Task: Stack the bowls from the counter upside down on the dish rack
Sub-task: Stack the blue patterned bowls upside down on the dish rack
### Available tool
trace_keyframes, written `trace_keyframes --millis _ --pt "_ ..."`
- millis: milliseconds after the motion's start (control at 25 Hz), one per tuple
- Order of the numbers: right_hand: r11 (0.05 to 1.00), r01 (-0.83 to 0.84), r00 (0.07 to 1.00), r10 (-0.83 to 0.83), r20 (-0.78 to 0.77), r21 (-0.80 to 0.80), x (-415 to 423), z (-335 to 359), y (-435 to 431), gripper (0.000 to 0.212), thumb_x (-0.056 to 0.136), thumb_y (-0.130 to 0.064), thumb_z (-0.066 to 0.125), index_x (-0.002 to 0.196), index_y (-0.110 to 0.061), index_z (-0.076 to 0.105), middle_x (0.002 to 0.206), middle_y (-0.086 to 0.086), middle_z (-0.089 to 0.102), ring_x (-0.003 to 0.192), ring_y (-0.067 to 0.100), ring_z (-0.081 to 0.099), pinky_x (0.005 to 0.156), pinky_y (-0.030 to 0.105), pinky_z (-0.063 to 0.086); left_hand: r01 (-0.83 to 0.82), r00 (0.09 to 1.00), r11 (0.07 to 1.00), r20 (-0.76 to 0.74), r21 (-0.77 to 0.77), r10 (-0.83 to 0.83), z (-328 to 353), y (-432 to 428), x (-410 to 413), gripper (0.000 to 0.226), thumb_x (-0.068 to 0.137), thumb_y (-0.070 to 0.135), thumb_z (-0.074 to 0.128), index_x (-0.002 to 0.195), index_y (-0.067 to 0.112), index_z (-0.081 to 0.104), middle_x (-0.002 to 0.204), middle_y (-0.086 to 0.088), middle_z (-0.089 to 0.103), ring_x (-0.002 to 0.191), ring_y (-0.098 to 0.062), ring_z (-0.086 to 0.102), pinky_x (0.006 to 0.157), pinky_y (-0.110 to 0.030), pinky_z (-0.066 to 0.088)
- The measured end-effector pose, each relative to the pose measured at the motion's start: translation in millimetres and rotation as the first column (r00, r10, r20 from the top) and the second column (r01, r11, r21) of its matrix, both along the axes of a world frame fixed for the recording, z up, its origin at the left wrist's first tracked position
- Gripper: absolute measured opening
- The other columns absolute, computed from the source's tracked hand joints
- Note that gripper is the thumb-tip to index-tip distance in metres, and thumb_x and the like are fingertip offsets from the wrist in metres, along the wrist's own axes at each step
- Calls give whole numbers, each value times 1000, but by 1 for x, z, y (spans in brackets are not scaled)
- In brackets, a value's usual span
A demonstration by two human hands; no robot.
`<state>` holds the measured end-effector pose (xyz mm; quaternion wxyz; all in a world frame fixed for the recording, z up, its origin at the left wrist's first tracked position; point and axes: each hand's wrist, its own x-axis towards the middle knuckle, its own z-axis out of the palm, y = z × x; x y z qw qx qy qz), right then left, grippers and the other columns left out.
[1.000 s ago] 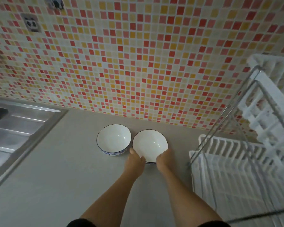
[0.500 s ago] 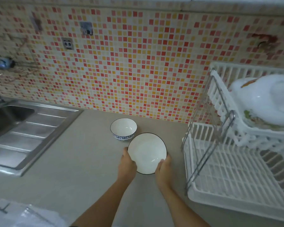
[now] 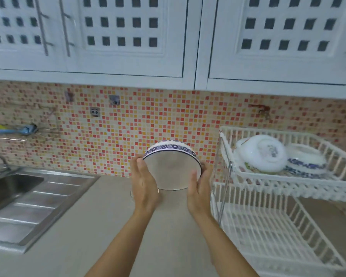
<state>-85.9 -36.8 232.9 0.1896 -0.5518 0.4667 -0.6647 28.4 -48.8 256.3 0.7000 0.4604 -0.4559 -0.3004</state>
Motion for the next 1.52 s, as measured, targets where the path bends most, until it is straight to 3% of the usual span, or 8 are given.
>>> trace_keyframes --millis 80,200,360,520,680,880,1280,1520 --pt "991 -69 993 79 87 -117 -8 35 18 38 80 -63 27 106 -37 34 106 -14 55 89 -9 55 82 13 45 58 989 990 -127 -126 -74 33 8 -9 41 90 57 21 104 31 49 99 10 55 96 -7 54 88 -40 42" --pt "973 -141 977 167 135 -182 -37 79 40 32 76 -74 33 96 -48 35 92 -23 56 88 -1 58 85 31 52 217 959 951 -134 -222 -250 74 24 -29 28 90 55 24 89 38 46 96 9 57 86 -6 56 80 -38 47" --pt "947 -165 982 183 40 -276 -105 115 56 62 62 -86 50 110 -51 33 117 -15 58 104 -1 60 93 26 49 458 889 846 104 -273 -447 106 33 -70 32 83 55 31 99 42 55 108 17 60 96 7 56 89 -28 41" --pt "930 -188 981 160 -114 -315 -201 131 59 65 70 -80 50 128 -67 24 152 -12 31 139 13 37 114 33 32 646 746 740 357 -186 -562 128 28 -136 51 86 60 19 116 45 57 113 31 59 103 16 51 93 -20 35" --pt "957 -159 939 70 -337 -243 -305 154 60 75 69 -82 44 136 -57 21 149 -32 17 134 -21 22 106 5 28 751 565 660 513 5 -646 154 13 -208 69 71 79 35 128 42 46 112 27 60 96 17 61 92 -20 40" --pt "982 -172 888 118 -445 -82 -421 166 45 90 57 -76 67 136 -59 27 153 -17 31 138 1 36 112 34 37 830 359 543 620 130 -698 161 -21 -305 91 60 64 70 139 33 40 126 5 63 108 -10 68 89 -27 57" --pt "910 -48 702 324 -635 411 -518 140 -26 124 61 -30 88 153 -24 6 155 -13 23 137 4 31 113 23 29 571 69 634 739 522 -670 155 -87 -400 72 70 28 83 127 40 40 123 14 57 116 -11 57 100 -31 49" --pt "890 94 542 331 -772 447 -527 124 -57 139 43 -69 80 152 -31 1 158 -12 19 141 8 28 118 41 29 358 -67 675 739 645 -670 151 -103 -420 66 78 20 78 122 36 33 106 25 49 114 -9 45 97 -23 38"
